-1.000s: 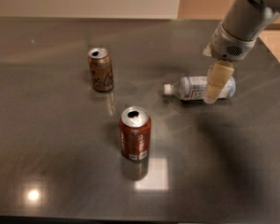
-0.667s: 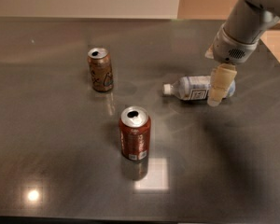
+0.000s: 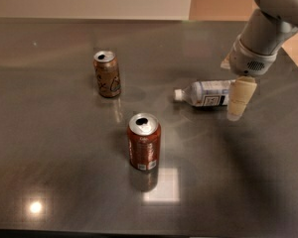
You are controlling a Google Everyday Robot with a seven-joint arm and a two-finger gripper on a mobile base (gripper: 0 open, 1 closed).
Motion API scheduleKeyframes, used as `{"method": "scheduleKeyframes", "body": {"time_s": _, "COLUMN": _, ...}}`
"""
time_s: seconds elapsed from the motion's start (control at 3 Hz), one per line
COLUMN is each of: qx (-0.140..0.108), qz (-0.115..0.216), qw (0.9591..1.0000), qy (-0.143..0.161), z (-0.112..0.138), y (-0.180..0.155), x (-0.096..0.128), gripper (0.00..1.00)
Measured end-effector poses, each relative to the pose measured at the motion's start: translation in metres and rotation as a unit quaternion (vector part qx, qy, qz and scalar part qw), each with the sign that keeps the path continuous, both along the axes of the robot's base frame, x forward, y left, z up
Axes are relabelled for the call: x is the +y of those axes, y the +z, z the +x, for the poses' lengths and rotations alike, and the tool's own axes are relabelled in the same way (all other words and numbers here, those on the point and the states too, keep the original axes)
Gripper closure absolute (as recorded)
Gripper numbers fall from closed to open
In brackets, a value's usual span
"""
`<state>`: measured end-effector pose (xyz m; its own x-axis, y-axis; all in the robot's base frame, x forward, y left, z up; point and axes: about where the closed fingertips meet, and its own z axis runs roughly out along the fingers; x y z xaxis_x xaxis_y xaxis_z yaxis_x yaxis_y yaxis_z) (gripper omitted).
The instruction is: Move blue plastic bottle near coke can
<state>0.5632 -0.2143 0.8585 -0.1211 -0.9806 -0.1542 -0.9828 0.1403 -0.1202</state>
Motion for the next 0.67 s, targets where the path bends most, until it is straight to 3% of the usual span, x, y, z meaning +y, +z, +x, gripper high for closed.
{"method": "scheduleKeyframes", "body": {"time_s": 0.67, "qx": 0.003, "qz": -0.01, "qw": 0.9999, "qy": 0.004, "z": -0.0019, "y": -0.004, "x": -0.0059, "gripper": 0.42}}
